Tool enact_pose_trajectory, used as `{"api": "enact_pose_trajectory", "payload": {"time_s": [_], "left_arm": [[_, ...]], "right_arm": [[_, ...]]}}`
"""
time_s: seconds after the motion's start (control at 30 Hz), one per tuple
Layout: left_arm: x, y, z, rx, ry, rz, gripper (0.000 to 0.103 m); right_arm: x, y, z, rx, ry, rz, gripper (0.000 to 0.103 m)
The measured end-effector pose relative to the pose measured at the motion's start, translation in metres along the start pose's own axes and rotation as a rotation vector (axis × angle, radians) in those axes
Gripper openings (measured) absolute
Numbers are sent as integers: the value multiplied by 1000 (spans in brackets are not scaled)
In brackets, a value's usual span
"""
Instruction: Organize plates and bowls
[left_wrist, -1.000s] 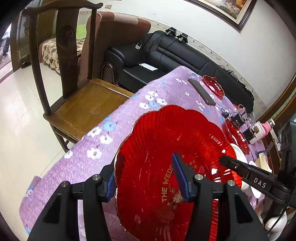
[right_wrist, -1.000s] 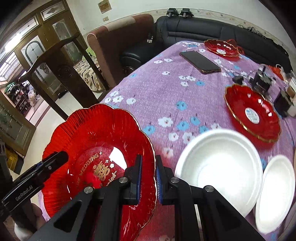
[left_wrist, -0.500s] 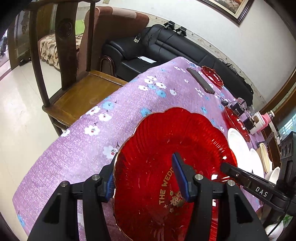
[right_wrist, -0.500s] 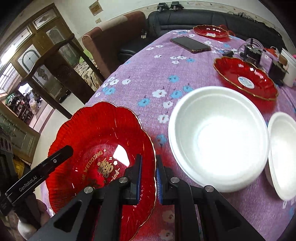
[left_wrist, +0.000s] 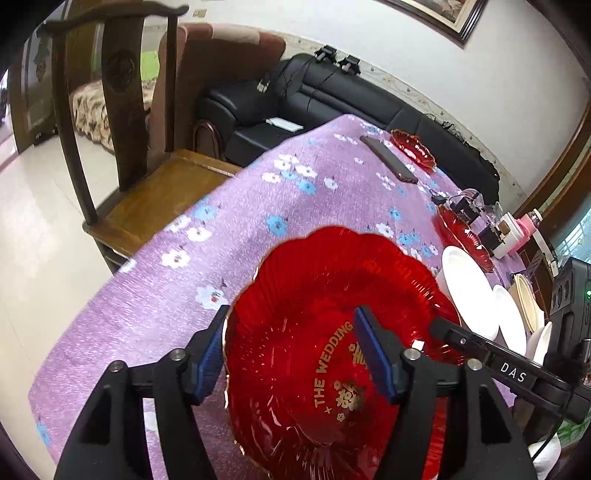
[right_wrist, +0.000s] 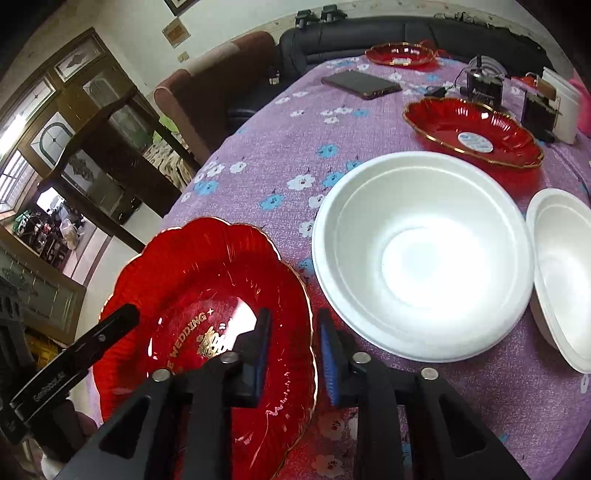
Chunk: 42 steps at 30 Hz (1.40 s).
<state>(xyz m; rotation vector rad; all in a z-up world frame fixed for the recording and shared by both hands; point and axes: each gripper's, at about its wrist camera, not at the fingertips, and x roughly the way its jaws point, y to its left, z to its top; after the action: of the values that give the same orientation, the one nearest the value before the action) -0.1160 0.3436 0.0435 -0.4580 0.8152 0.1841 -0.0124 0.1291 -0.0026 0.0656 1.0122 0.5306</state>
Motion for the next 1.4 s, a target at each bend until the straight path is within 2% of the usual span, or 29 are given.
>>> {"api": "enact_pose_trajectory", "payload": {"time_s": [0.1, 0.37, 0.5, 0.6, 0.67, 0.73, 0.93, 1.17, 1.4], "left_arm": [[-15, -2, 0, 11, -49, 4, 71], [-69, -29, -10, 96, -260, 52, 75], [-94, -56, -21, 185, -399, 100, 88], [-111, -75, -32, 245, -501, 125, 102], [-118, -85, -38, 270, -537, 113, 103], [-118, -93, -40, 291, -536, 93, 103], [-107, -109, -43, 318, -415, 52, 103], [-90, -125, -53, 322, -298, -28, 103], [-71, -151, -67, 369, -187, -89, 103]], "right_arm": [[-11, 5, -5, -34, -37, -3, 40], [-43, 13, -27, -102, -108, 14, 45], [-61, 10, -45, -130, -139, 14, 45], [-74, 2, -58, -141, -162, -1, 47], [-82, -5, -65, -141, -177, -18, 48], [-91, -15, -73, -142, -191, -39, 51], [-114, -61, -97, -92, -209, -96, 53], [-145, -145, -118, 94, -229, -179, 53], [-176, -186, -129, 183, -289, -239, 53]]}}
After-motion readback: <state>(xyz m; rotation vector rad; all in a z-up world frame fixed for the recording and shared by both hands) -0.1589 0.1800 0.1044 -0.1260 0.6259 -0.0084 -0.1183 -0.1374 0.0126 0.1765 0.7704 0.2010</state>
